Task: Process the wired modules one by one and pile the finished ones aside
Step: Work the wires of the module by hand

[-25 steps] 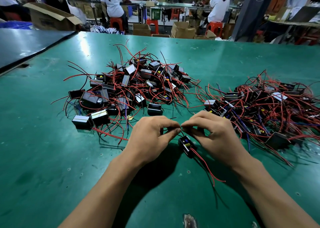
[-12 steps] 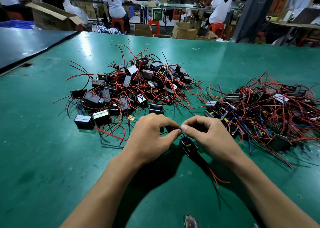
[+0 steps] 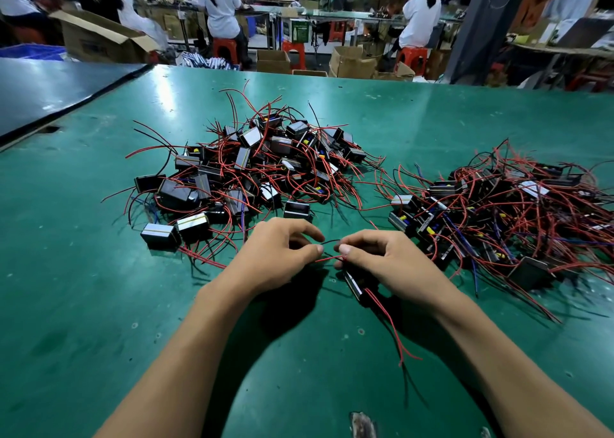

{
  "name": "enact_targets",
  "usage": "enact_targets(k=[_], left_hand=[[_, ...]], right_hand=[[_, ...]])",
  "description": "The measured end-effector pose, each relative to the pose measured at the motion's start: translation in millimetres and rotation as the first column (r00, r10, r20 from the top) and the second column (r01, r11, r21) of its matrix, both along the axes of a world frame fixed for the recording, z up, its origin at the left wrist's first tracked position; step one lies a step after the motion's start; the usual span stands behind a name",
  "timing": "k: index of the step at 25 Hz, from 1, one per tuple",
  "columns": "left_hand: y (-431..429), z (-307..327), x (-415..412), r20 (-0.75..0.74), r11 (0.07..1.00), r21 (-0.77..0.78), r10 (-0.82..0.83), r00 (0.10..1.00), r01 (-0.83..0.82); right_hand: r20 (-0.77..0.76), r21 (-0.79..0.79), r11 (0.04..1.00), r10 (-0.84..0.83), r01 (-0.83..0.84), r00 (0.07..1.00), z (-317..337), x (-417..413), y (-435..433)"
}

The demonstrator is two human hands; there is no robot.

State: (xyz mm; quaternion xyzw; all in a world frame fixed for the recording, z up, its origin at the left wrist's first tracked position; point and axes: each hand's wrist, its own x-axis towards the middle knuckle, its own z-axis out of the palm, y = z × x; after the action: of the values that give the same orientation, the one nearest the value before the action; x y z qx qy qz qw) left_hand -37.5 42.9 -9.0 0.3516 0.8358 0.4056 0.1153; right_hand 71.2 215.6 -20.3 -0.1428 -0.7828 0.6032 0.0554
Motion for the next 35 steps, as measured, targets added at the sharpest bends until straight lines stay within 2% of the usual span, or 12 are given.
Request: enact_targets(k=[3, 7, 13, 20, 30, 35], left_hand=[[-1, 3, 2, 0.065, 0.999, 0.033, -0.011, 0.998, 0.009], [-1, 8, 6, 0.139, 0.998, 0.054, -0.029, 0.990, 0.022], [-1, 8, 14, 0.123, 0.994, 0.095, -0.072, 0.990, 0.061], [1, 7, 19, 0.067, 0.994, 0.099, -0.058, 0.996, 0.051], [4, 4, 20, 0.177, 0.986, 0.166, -0.038, 0.984, 0.008], [5, 2, 22, 0.178, 0.968, 0.250, -0.058, 0.982, 0.012]], right_hand=[[0.010, -0.050, 0.989, 0.137, -0.137, 0.991, 3, 4, 5], [-0.024, -0.096, 0.979, 0.178, -0.179, 0.984, 4, 8, 9], [-0.094, -0.075, 0.996, 0.036, -0.043, 0.995, -2, 4, 1], [-0.146, -0.053, 0.999, -0.011, 0.003, 0.989, -3, 5, 0], [-0.153, -0.084, 0.995, -0.072, 0.060, 0.986, -5, 3, -1], [-0.155, -0.118, 0.990, -0.093, 0.075, 0.984, -4, 4, -3]])
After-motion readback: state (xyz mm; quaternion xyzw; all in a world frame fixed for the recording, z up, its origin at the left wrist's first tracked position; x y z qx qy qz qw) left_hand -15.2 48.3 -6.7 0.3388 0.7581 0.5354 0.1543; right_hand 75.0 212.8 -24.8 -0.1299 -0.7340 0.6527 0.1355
